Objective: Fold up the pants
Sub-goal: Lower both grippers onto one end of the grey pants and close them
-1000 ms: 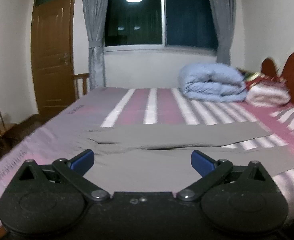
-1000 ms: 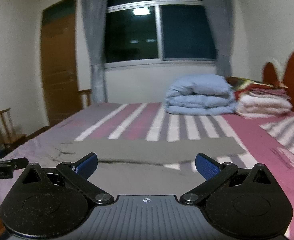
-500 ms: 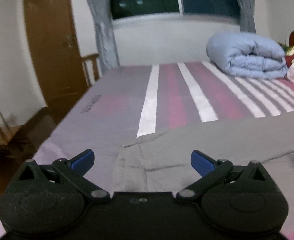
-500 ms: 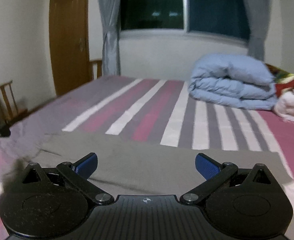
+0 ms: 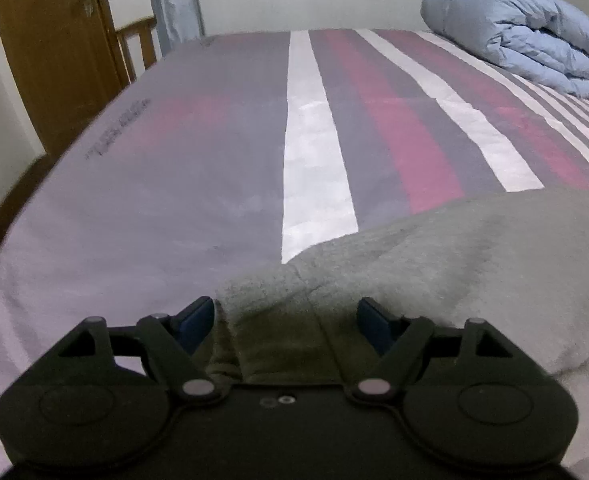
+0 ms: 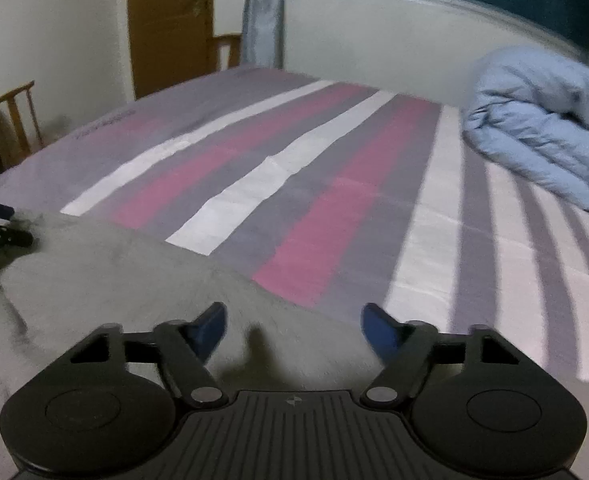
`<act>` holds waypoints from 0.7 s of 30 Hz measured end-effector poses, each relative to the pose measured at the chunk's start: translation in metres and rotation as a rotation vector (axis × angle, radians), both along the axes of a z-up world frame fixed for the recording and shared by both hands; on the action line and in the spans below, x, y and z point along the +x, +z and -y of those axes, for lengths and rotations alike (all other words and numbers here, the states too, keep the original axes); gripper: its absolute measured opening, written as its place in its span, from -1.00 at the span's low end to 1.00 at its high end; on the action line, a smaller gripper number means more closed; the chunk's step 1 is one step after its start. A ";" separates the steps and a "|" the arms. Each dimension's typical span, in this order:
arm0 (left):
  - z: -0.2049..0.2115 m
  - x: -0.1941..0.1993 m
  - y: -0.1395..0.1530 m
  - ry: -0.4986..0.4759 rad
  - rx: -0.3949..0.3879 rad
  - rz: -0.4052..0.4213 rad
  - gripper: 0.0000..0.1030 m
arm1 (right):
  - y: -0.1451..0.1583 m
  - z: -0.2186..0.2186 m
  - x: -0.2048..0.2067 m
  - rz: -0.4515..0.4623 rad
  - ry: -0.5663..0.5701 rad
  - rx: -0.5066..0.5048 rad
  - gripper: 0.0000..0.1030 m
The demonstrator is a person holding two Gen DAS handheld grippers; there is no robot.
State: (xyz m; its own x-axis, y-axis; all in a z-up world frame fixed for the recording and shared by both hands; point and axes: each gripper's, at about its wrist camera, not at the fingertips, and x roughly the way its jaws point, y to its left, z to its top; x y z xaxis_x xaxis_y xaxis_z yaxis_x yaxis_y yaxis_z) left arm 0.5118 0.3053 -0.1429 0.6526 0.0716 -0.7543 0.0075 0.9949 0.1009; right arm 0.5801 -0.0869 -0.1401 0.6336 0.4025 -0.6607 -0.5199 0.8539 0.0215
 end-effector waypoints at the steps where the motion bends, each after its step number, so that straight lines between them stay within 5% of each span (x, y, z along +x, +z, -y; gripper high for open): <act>1: -0.003 0.001 -0.002 -0.003 -0.007 -0.004 0.41 | -0.003 -0.006 0.006 -0.003 0.021 0.011 0.43; 10: -0.026 0.016 -0.008 -0.008 -0.051 -0.034 0.60 | -0.036 -0.048 0.033 -0.046 0.157 -0.130 0.44; 15: -0.037 0.038 -0.016 -0.014 -0.138 -0.046 0.74 | -0.043 -0.041 0.048 -0.094 0.160 -0.079 0.44; 17: -0.039 0.042 -0.017 -0.022 -0.149 -0.044 0.68 | -0.044 -0.041 0.050 -0.099 0.173 -0.083 0.44; 21: -0.041 0.043 -0.015 -0.046 -0.168 -0.032 0.05 | -0.045 -0.045 0.050 -0.102 0.196 -0.098 0.43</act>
